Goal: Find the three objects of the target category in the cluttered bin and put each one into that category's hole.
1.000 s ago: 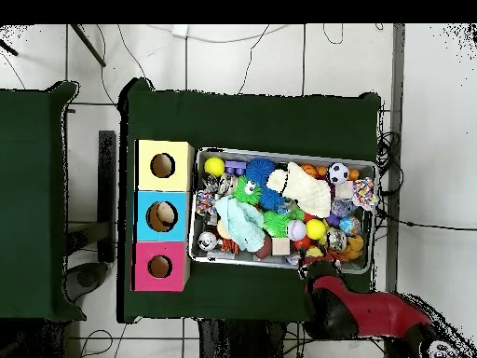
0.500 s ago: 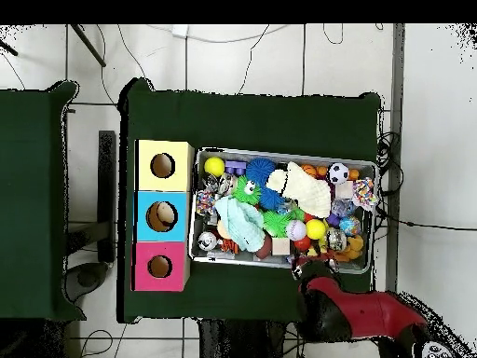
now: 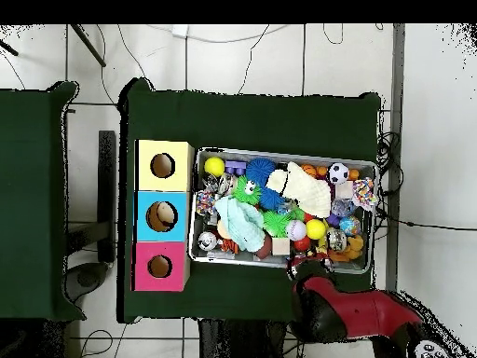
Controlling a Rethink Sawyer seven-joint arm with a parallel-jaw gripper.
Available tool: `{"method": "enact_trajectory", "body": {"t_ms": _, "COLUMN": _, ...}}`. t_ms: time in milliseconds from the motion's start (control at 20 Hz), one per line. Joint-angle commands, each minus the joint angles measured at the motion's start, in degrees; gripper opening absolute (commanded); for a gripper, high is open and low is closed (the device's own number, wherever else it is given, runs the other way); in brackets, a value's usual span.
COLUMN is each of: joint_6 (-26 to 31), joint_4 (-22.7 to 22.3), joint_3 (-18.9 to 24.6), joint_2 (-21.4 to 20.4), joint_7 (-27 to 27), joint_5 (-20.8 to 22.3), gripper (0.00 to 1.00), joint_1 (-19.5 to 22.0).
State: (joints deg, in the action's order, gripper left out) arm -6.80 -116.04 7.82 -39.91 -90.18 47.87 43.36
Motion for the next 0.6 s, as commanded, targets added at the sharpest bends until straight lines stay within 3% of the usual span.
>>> {"method": "enact_trajectory", "body": {"t_ms": 50, "joint_6": -0.85, "joint_4": 0.48, "joint_3": 0.93, "joint_2": 3.57, "joint_7": -5.95, "joint_5": 2.18, "gripper": 1.0, "joint_1": -0.69}}
{"method": "enact_trajectory", "body": {"t_ms": 600, "joint_6": -2.82, "joint_4": -2.01, "joint_3": -2.73, "joint_2": 2.18, "joint_7": -6.24, "joint_5": 2.53, "gripper": 1.0, "joint_1": -3.01}}
